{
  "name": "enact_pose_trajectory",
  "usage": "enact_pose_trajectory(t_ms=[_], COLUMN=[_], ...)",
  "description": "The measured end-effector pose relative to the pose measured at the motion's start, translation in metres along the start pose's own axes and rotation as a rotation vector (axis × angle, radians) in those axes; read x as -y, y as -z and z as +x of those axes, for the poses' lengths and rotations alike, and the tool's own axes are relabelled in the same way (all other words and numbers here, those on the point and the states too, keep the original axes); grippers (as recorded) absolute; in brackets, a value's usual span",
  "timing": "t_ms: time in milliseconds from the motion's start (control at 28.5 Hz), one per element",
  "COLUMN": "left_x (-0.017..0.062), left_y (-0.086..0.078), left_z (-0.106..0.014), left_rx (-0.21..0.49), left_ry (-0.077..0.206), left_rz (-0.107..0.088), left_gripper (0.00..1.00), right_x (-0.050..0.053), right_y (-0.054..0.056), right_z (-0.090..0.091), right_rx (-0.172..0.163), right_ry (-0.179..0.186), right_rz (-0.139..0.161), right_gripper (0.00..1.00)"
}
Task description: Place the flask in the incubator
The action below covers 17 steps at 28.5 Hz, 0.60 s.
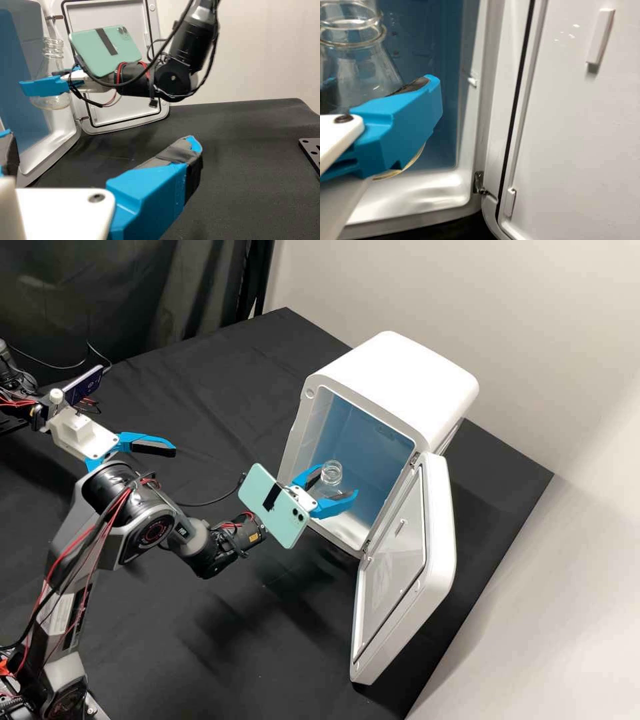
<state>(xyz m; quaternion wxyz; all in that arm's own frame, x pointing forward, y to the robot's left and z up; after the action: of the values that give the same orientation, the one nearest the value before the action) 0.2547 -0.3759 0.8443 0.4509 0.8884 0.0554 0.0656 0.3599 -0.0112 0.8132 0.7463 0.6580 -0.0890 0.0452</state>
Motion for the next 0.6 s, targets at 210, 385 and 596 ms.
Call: enact_pose_trajectory(t_ms=[210,385,596], left_x=[0.0000,0.0000,0.0018], left_y=[0.000,0.000,0.000], left_z=[0.000,0.000,0.000], left_rx=[0.000,0.000,-0.001], left_ry=[0.000,0.000,0.007], left_rz=[0.000,0.000,-0.001], left_gripper=[1.00,1.00,1.00], right_x=[0.006,0.009,0.014], right_y=[0.002,0.005,0.010], right_z=[0.017,0.028,0.044], right_rx=[0.003,-0.005,0.012], right_ry=[-0.029,-0.037,-0.038], right_rz=[-0.012,-0.030,-0.031], right_gripper=[0.00,0.00,0.00])
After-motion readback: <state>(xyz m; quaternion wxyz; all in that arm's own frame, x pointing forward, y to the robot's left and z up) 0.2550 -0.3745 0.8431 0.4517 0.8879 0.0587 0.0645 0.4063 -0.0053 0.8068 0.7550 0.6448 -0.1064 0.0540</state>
